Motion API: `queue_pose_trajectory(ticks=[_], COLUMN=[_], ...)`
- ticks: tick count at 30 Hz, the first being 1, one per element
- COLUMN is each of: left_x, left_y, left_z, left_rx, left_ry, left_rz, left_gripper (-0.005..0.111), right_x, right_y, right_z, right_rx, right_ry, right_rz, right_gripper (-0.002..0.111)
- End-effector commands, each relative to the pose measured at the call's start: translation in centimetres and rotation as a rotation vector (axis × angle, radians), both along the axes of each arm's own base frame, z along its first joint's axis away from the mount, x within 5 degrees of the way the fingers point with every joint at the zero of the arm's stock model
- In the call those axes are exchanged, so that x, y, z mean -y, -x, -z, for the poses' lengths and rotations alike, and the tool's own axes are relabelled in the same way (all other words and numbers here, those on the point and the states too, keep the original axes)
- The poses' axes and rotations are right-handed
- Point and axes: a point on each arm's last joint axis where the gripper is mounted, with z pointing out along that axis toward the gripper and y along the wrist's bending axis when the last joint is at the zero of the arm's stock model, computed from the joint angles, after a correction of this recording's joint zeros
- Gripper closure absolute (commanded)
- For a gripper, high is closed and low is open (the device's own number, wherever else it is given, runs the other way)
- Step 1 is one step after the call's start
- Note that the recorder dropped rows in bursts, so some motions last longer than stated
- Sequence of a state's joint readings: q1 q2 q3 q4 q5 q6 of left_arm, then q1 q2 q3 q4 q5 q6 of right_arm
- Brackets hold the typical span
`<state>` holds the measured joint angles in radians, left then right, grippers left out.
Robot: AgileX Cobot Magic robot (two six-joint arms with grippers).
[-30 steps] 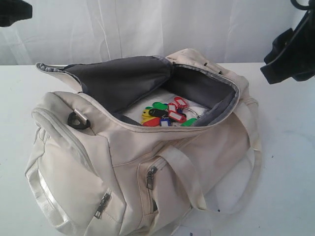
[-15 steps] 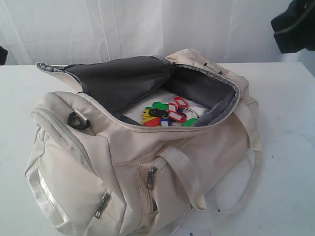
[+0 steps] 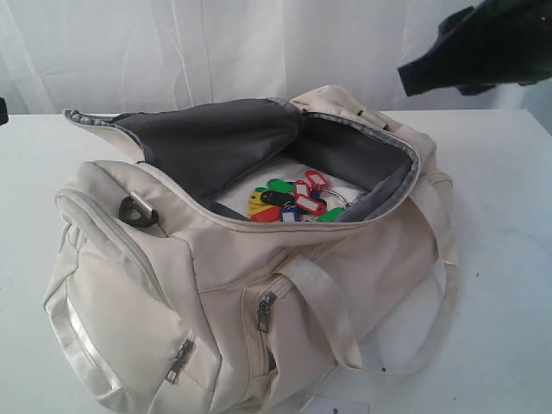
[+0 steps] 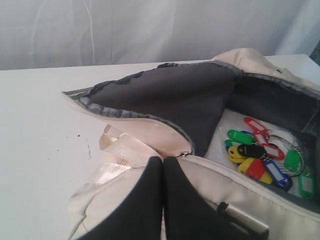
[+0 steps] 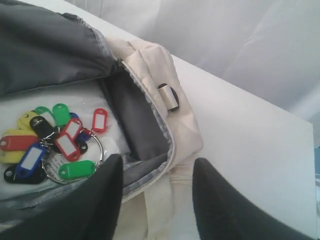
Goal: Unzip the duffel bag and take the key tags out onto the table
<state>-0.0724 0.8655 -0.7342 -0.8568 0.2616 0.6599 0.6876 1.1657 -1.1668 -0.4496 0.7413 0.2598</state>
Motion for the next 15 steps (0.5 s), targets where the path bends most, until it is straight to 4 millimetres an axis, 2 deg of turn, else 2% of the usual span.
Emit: queue_pose_trajectory(ticks=[1, 6, 10, 13, 15], left_x=[0.4, 0.4, 0.5, 0.6, 0.7], left_y=[0.6, 0.6, 0.6, 0.7, 0.7], left_z=[-1.2, -1.2, -1.3, -1.3, -1.3], left_rx=[0.018, 0.019, 0.015, 0.012, 0.015], left_ry=[0.015, 0.022, 0.049, 0.059, 0.053], left_rz=[0.054, 0.054, 0.057, 0.061, 0.074], left_gripper=[0.107, 0.107, 0.107, 0.107, 0.107], right_x=[-2.1, -5.5, -7.5, -8.8, -9.5], right_y=[-2.9, -6.5, -8.4, -9.8, -10.9], right_z=[-1.4, -3.0, -3.4, -1.7, 0.4], right_rx=[-0.028, -0.082, -0.151, -0.272, -0.356], right_ry=[0.052, 0.097, 0.121, 0.157, 0.194], right_rz=[0.018, -0.034, -0.105, -0.172, -0.192], right_gripper=[0.066, 0.066, 0.067, 0.069, 0.069])
